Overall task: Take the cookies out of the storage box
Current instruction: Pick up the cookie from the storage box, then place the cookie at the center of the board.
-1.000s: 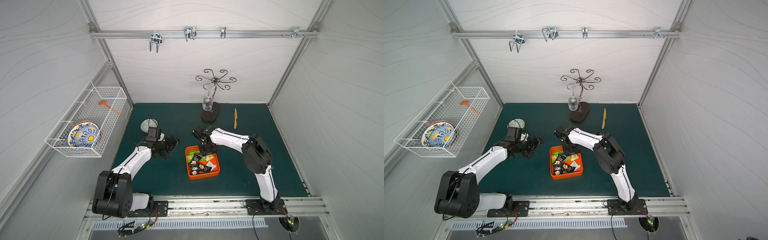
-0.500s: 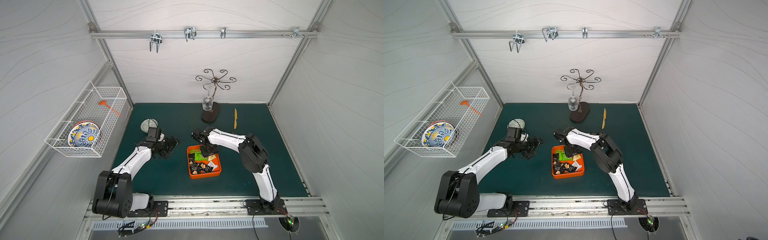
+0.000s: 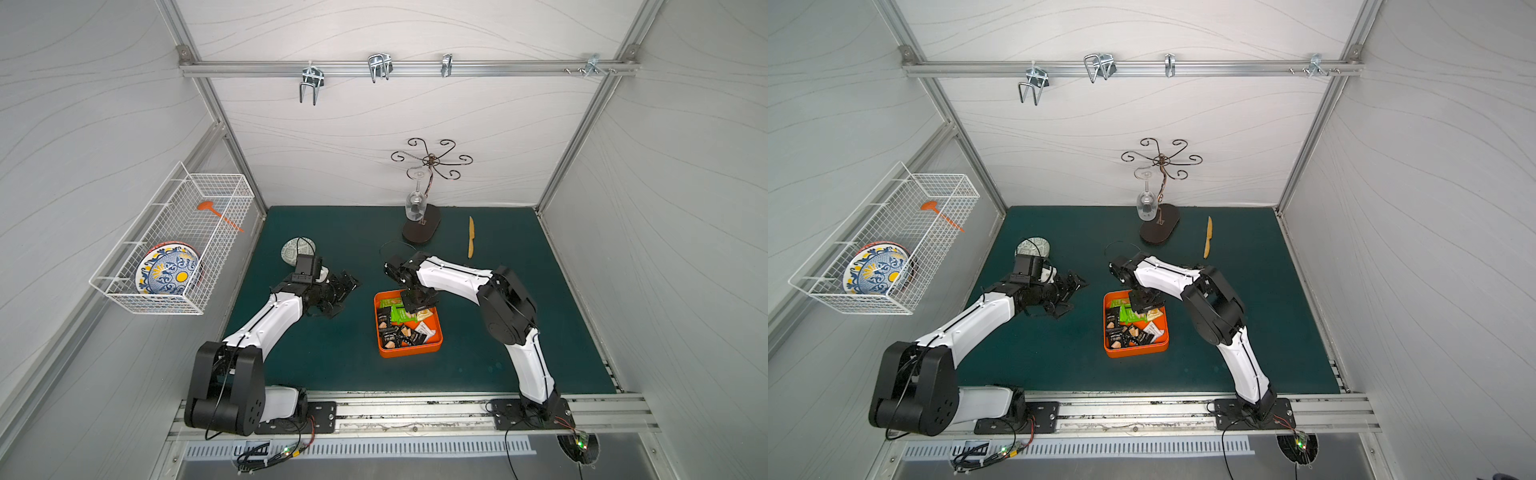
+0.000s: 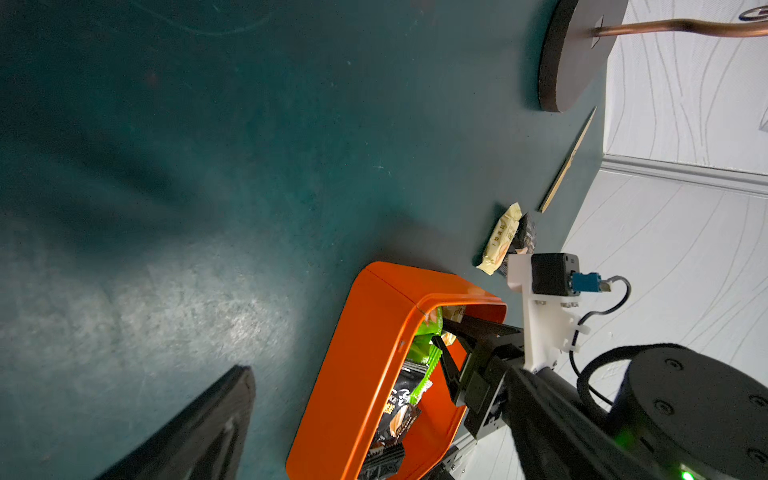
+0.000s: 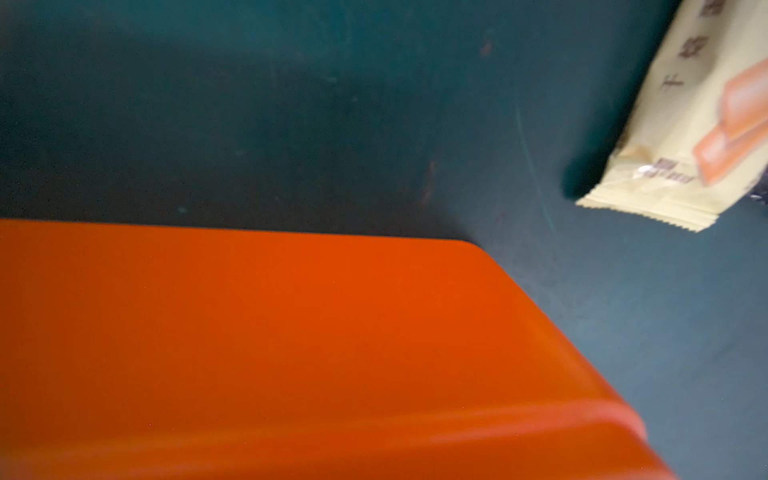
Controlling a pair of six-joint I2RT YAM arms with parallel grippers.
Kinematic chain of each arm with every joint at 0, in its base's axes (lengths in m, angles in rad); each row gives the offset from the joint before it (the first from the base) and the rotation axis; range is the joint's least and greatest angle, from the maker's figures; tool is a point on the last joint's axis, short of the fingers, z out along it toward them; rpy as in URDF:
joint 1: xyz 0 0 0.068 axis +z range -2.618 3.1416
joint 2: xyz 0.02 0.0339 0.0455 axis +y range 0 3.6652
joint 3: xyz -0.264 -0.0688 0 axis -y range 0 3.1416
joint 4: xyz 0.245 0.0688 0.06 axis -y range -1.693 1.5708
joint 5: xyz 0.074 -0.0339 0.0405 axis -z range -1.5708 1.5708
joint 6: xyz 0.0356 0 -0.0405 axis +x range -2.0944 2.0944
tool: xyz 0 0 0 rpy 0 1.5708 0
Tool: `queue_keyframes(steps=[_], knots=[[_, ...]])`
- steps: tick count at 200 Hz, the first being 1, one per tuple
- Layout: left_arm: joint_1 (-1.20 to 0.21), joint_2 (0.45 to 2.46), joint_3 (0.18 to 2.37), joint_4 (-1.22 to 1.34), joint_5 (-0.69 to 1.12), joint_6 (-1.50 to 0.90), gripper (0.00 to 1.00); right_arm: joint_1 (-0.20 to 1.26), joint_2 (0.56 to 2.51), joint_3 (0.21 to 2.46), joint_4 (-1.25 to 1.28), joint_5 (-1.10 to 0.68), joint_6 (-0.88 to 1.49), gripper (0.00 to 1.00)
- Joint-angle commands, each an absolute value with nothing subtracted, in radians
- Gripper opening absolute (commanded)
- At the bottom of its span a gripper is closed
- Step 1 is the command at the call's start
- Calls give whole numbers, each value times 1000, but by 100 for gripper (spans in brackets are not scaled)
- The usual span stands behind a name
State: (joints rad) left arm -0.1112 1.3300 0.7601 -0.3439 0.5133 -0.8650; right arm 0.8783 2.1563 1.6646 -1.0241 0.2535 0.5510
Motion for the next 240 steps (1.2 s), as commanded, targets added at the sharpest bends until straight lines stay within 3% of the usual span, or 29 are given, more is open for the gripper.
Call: queue_keyframes(steps=[1,122,240], knots=[[-107,1324,783,-348,521,-839,98,876,2084,1665,-1053,253,548,40],[-102,1325,861,-477,466,-711,98,821,1863,1618,-1022,125,565,40],[-103,1343,957,-610,452,-598,98,380,1759,1385,-913,177,313,40]])
